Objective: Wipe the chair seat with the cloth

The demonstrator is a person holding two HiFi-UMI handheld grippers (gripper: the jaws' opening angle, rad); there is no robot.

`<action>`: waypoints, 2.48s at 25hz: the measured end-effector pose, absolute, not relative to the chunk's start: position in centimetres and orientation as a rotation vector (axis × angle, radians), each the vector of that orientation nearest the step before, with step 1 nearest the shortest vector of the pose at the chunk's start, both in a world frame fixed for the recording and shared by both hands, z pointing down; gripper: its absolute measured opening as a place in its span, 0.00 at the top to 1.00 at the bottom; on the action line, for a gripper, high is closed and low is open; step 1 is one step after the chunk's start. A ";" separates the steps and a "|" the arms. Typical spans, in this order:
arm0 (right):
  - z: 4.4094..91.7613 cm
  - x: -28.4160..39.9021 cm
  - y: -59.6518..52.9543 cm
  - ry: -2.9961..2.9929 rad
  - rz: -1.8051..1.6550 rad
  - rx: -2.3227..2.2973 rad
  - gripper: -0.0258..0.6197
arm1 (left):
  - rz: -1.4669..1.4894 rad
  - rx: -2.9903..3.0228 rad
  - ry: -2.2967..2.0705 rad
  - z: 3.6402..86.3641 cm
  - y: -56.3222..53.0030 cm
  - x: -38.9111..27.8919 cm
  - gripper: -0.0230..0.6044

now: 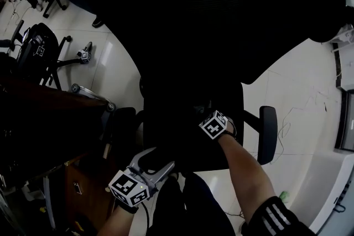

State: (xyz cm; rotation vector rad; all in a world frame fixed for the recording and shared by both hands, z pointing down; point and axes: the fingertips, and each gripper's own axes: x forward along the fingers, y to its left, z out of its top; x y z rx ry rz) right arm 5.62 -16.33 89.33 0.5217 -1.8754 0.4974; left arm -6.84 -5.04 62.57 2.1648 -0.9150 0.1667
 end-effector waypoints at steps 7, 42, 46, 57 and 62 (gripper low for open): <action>88.3 14.9 -17.5 -1.740 0.473 0.639 0.90 | 0.180 2.195 -0.853 62.1 -4.6 -4.7 0.52; 88.1 14.0 -6.4 -1.758 0.574 0.582 0.90 | 0.202 2.163 -0.851 62.5 0.4 -5.5 0.52; 84.8 6.9 -6.0 -1.902 0.609 0.563 0.90 | 0.212 2.147 -0.875 61.8 1.1 -6.9 0.52; 85.0 -15.2 4.2 -2.085 0.619 0.174 0.89 | 0.263 2.084 -0.993 62.7 2.8 -12.6 0.53; 86.7 -13.0 5.5 -2.055 0.623 0.162 0.90 | 0.263 2.076 -0.969 63.3 3.2 -11.7 0.53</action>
